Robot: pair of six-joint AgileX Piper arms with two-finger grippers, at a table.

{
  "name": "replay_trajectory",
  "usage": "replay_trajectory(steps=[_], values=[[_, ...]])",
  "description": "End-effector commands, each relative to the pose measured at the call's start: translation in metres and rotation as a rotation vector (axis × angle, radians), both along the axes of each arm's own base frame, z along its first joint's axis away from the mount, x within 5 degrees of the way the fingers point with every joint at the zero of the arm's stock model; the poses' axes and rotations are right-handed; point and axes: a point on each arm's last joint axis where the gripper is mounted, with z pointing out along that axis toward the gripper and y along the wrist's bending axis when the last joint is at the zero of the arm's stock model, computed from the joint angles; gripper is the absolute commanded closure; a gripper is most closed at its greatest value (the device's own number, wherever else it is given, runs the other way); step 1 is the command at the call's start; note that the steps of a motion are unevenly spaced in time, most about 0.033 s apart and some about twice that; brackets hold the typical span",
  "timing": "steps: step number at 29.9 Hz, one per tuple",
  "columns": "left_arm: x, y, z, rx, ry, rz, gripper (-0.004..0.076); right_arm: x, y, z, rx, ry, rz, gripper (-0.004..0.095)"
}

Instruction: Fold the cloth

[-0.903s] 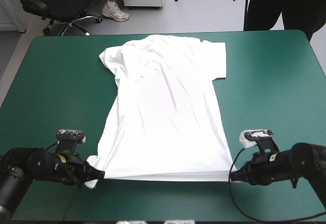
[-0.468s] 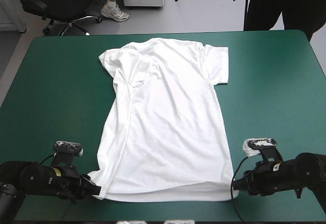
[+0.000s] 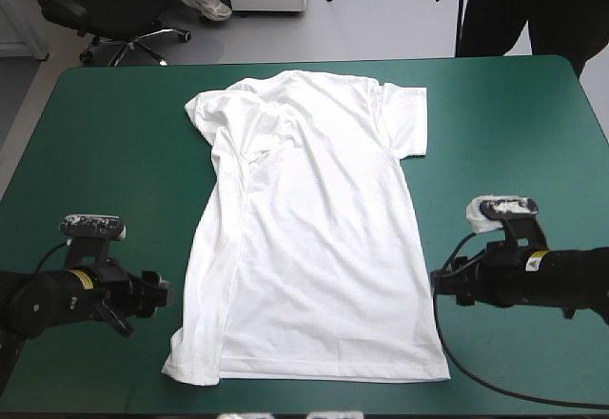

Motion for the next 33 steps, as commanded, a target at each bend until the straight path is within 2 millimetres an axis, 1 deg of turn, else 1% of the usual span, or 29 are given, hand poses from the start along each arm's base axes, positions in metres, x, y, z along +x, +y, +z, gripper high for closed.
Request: replay_trajectory(steps=[1,4,7,9,12,15,19,21,24,27,33], values=[[0.033,-0.004,0.023,0.012,-0.073,0.021,0.0222,0.011,-0.004,0.042,-0.012,-0.150,-0.038,0.0378],[0.064,-0.010,0.034,0.006,-0.100,0.026,0.0222,0.020,-0.002,0.064,-0.007,-0.203,-0.038,0.0378],[0.101,-0.017,0.043,0.009,-0.101,0.027,0.0222,0.029,-0.001,0.073,-0.007,-0.218,-0.035,0.0378],[0.124,-0.021,0.048,0.028,-0.083,0.023,0.0222,0.034,0.000,0.073,-0.013,-0.216,-0.027,0.0378],[0.160,-0.026,0.049,0.060,-0.050,0.021,0.0222,0.042,0.001,0.069,-0.017,-0.192,-0.027,0.0378],[0.190,-0.030,0.047,0.089,-0.035,0.021,0.0223,0.048,0.002,0.065,-0.021,-0.170,-0.027,0.0386],[0.223,-0.036,0.038,0.107,-0.001,0.017,0.0223,0.053,0.003,0.061,-0.024,-0.154,-0.027,0.0399],[0.237,-0.040,0.030,0.095,0.013,0.010,0.0223,0.056,0.003,0.060,-0.024,-0.153,-0.029,0.0399],[0.251,-0.044,0.018,0.093,0.036,0.007,0.0223,0.057,0.004,0.060,-0.023,-0.155,-0.031,0.0399],[0.262,-0.047,0.003,0.104,0.061,-0.005,0.0223,0.058,0.003,0.061,-0.024,-0.163,-0.035,0.0404],[0.279,-0.051,-0.033,0.113,0.138,-0.022,0.0223,0.059,0.001,0.061,-0.047,-0.176,-0.042,0.0422]])
